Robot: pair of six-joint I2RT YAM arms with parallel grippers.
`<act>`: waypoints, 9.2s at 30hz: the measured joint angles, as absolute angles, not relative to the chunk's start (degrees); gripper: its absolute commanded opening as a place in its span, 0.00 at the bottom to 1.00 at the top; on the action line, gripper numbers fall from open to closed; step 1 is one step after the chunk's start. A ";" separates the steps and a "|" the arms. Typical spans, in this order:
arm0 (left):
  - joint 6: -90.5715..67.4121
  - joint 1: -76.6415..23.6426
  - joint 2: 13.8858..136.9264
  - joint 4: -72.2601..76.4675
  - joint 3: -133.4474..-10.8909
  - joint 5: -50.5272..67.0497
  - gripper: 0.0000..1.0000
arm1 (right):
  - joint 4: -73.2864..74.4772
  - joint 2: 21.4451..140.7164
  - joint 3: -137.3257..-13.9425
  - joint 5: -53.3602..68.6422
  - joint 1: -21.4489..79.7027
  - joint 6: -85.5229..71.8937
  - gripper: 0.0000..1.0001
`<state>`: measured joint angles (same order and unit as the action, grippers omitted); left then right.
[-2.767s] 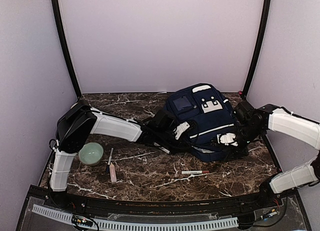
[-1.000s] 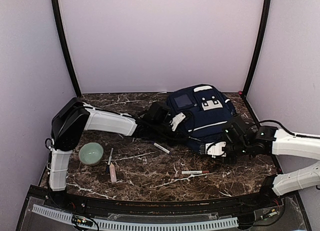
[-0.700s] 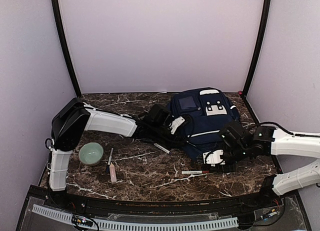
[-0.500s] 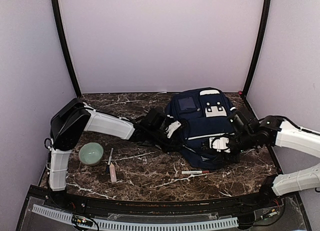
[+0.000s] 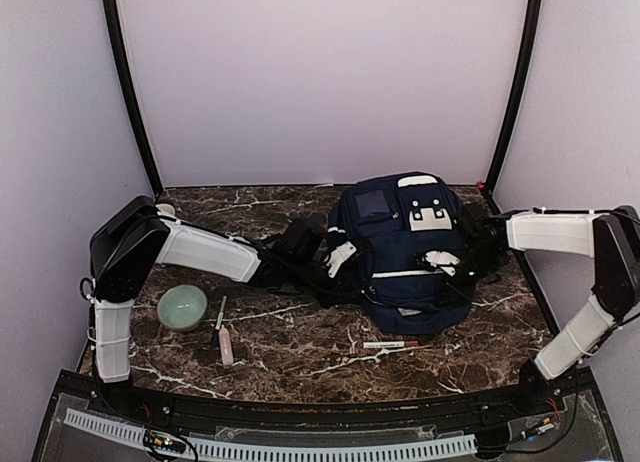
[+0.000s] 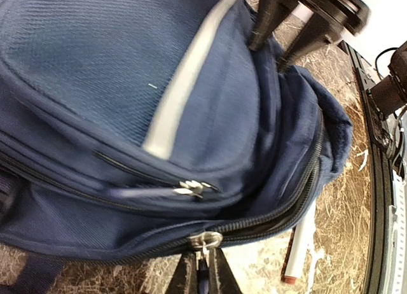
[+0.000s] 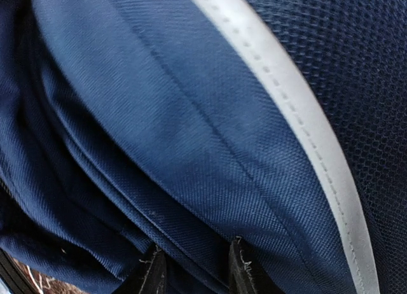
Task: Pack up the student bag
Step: Move the student bag to the center of the board, then pick up the student bag from the center of the board, then pass from the left arm to the right, then grab the largest pocket of the student bag, then zip the student bag into the largest pocket of the bag.
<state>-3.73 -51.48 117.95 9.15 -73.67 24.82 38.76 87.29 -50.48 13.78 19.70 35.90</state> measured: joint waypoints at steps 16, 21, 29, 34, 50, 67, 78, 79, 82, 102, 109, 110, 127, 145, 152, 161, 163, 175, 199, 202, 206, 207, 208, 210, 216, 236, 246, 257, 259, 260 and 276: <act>-9.32 -57.25 128.42 11.86 -87.07 17.87 0.08 | 38.72 113.60 -81.97 5.89 20.27 26.89 0.31; -10.50 -59.24 133.12 9.87 -94.26 18.11 0.32 | 36.91 113.14 -81.56 4.89 19.35 26.89 0.32; -2.15 -61.23 130.28 -1.80 -95.00 19.46 0.40 | 34.15 100.44 -72.12 6.94 18.65 25.96 0.39; 7.79 -61.91 122.58 -11.46 -93.36 17.45 0.40 | 32.08 88.60 -66.63 10.57 18.70 24.99 0.41; 31.75 -54.61 120.88 -17.67 -94.83 11.79 0.45 | 31.66 74.43 -52.86 17.98 18.65 24.80 0.43; 33.71 -54.72 129.36 -11.64 -97.10 12.71 0.02 | 31.53 72.99 -51.62 19.73 18.52 24.93 0.39; 18.13 -54.72 135.26 1.48 -102.69 21.67 0.00 | 34.76 73.03 -51.64 16.14 18.33 24.99 0.33; 16.10 -54.76 136.33 2.79 -103.59 22.06 0.00 | 34.87 73.10 -51.62 16.32 18.33 24.99 0.32; 11.07 -55.00 139.09 5.98 -106.02 22.50 0.00 | 34.92 73.71 -51.62 17.23 18.33 24.97 0.32; -4.80 -56.51 141.67 12.10 -109.78 17.87 0.00 | 28.18 80.79 -51.64 16.73 19.55 20.99 0.43; -7.49 -56.49 141.69 12.10 -109.78 17.06 0.00 | 25.58 82.06 -51.79 14.13 20.82 19.11 0.28; -7.99 -56.47 141.67 12.10 -109.73 16.95 0.00 | 25.30 82.37 -51.92 13.82 20.93 18.90 0.23; -9.10 -57.34 141.67 20.62 -105.82 14.74 0.00 | 23.90 80.36 -51.66 14.66 21.67 17.74 0.40; -20.53 -56.75 141.67 29.04 -102.72 16.86 0.00 | 18.44 81.43 -49.87 7.14 23.16 16.95 0.09; -20.75 -56.77 141.60 30.52 -101.43 16.78 0.00 | 19.77 80.38 -49.89 10.35 20.80 17.78 0.00; -20.10 -56.34 139.04 31.24 -96.92 16.91 0.00 | 24.47 77.62 -50.19 12.80 17.12 19.64 0.03; -20.05 -56.07 138.63 31.27 -96.40 17.04 0.00 | 25.19 77.06 -50.22 14.50 17.12 19.94 0.09; -21.69 -55.77 138.52 34.96 -95.61 18.20 0.00 | 24.75 80.03 -52.18 22.13 21.45 16.58 0.45; -21.93 -56.01 138.52 35.44 -95.64 17.32 0.00 | 22.37 78.94 -53.52 8.03 23.86 14.90 0.29; -21.43 -56.03 138.52 35.27 -95.64 17.47 0.00 | 22.26 74.48 -53.39 9.69 22.39 16.56 0.35; -20.99 -56.03 138.52 35.11 -95.64 17.72 0.00 | 22.37 72.75 -53.41 13.47 21.96 20.88 0.41; -20.80 -56.03 138.52 35.11 -95.64 17.80 0.00 | 22.57 73.14 -53.41 14.39 21.96 22.20 0.42; -20.64 -56.03 138.52 35.09 -95.61 17.89 0.00 | 22.79 73.71 -53.45 15.27 21.96 23.49 0.43; -20.27 -56.01 138.52 35.09 -95.53 18.11 0.00 | 23.66 75.44 -54.06 16.51 21.96 25.74 0.43; -19.53 -56.01 137.69 35.09 -94.19 18.55 0.00 | 25.56 84.07 -60.01 18.96 21.96 29.65 0.42; -17.91 -56.05 136.75 35.22 -91.94 19.05 0.00 | 30.85 98.13 -69.01 23.38 21.63 31.24 0.00; -17.56 -56.05 134.76 37.41 -89.60 19.07 0.00 | 32.91 94.08 -67.85 32.67 16.29 29.08 0.00; -17.15 -56.97 131.09 40.14 -84.18 18.96 0.00 | 30.76 87.59 -60.49 40.73 5.10 22.15 0.00; -16.84 -56.97 130.23 40.23 -82.83 18.74 0.00 | 30.65 87.70 -59.88 43.05 3.11 20.97 0.00; -16.60 -56.97 129.54 40.23 -81.93 18.50 0.00 | 30.57 87.96 -59.77 44.51 1.96 20.32 0.00; -11.51 -52.80 119.39 37.41 -71.35 19.09 0.00 | 28.93 90.61 -58.63 59.51 -5.78 15.55 0.00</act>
<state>-11.51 -52.80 119.39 37.41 -71.35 19.09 28.93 90.61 -58.63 59.51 -5.78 15.55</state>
